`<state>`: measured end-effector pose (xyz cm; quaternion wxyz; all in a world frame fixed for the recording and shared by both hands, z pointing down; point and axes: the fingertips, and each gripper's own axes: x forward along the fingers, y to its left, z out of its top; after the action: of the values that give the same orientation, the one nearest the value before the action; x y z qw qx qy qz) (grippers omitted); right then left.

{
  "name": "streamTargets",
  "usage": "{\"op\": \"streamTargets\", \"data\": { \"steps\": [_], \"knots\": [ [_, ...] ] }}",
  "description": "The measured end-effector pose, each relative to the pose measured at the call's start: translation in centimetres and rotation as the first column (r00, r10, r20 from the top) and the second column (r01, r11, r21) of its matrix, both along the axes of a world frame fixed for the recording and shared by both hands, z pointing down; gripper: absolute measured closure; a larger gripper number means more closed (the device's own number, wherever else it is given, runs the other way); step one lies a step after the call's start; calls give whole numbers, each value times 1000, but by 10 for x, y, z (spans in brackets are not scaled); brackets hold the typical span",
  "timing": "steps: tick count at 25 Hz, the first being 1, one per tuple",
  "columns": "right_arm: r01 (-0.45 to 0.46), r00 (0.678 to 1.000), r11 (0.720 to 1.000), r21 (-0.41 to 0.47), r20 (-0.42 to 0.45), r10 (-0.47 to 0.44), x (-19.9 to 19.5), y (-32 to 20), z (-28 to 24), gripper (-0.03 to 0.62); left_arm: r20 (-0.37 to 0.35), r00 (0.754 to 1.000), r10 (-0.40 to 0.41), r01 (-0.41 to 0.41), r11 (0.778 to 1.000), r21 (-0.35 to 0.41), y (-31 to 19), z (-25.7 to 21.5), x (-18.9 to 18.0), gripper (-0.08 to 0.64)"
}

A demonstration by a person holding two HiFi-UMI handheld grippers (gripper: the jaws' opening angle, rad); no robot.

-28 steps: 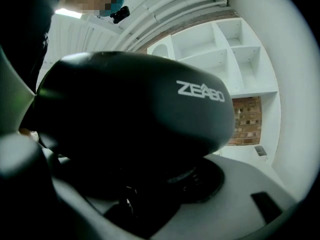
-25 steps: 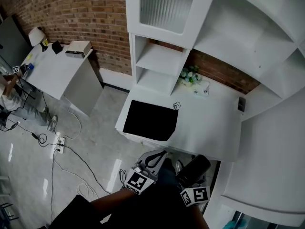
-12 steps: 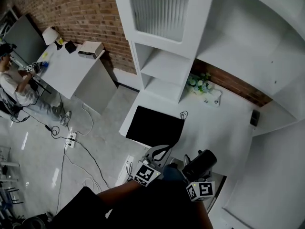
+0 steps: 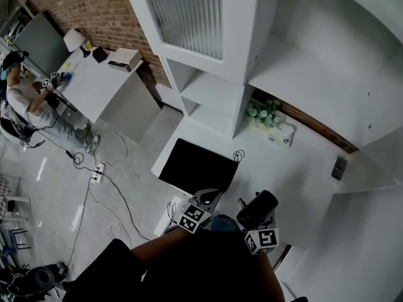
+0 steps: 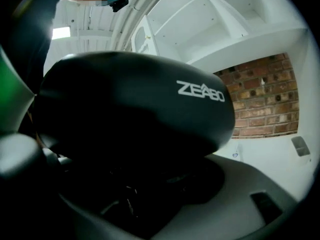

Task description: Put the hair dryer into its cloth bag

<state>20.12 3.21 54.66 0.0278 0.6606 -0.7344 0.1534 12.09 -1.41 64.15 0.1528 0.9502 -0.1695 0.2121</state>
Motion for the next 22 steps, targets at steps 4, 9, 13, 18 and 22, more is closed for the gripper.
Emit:
{"op": "streamTargets", "data": {
  "steps": [4, 9, 13, 18, 22],
  "knots": [
    [63, 998, 997, -36, 35, -62, 15, -4, 24, 324, 138, 990, -37, 37, 999, 5, -9, 44, 10, 552],
    [141, 990, 985, -98, 26, -139, 21, -10, 51, 324, 227, 974, -6, 23, 997, -71, -6, 94, 22, 552],
    [175, 985, 979, -104, 9, -175, 26, -15, 55, 324, 271, 963, 13, 6, 998, -70, -12, 115, 36, 551],
    [173, 985, 978, -120, 3, -174, 27, -16, 61, 322, 378, 924, 61, -25, 995, -99, -10, 158, 38, 532],
    [175, 983, 973, -153, -33, -182, 38, -15, 67, 322, 417, 905, 83, -30, 991, -130, -9, 174, 42, 429]
  ]
}}
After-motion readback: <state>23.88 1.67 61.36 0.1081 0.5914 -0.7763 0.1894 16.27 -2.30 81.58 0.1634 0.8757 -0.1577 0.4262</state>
